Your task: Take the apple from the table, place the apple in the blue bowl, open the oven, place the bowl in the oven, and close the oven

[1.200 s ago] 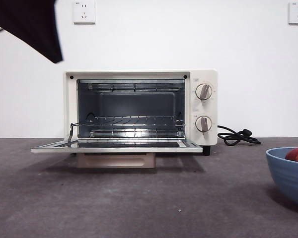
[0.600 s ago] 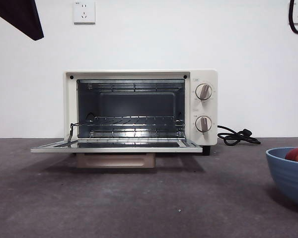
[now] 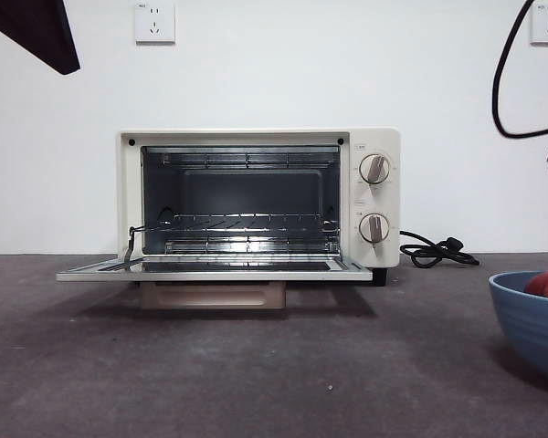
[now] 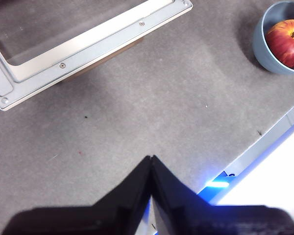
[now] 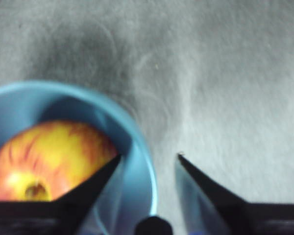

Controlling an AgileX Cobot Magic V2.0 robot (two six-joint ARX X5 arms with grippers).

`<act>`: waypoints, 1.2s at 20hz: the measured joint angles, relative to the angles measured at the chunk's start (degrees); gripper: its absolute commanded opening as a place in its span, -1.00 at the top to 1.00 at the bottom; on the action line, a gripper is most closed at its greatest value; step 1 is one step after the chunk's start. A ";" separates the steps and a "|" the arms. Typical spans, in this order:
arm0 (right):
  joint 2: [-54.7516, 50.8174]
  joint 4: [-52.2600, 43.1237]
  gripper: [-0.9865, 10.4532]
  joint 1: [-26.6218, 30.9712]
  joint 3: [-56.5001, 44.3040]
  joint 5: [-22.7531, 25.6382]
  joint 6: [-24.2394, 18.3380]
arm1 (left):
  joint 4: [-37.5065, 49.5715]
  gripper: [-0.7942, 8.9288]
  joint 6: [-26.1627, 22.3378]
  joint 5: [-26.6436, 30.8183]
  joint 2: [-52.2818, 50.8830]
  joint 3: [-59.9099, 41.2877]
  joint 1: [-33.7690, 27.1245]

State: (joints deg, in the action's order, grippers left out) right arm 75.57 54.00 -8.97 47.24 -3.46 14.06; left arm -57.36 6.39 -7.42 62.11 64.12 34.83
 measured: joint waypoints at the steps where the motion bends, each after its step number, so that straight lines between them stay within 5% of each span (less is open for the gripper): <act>1: 0.66 -0.37 0.86 0.00 0.00 0.00 -0.20 | -0.02 0.85 0.00 0.00 0.00 0.00 0.00; 9: 1.22 1.84 0.86 0.00 2.69 0.04 -2.12 | -0.68 0.85 -0.44 0.00 0.00 0.00 0.00; 17: 3.34 6.05 0.86 -4.15 25.62 -4.74 -0.33 | -1.57 0.85 -0.83 -2.01 -0.33 0.00 0.00; 24: 21.14 9.62 0.86 -12.79 45.81 -5.46 2.73 | -0.52 0.85 -0.83 -4.22 -0.44 0.00 0.00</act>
State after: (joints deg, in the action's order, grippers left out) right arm 96.71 63.61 -21.76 93.06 -8.93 16.80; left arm -57.89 5.56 -11.64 61.67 64.12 34.83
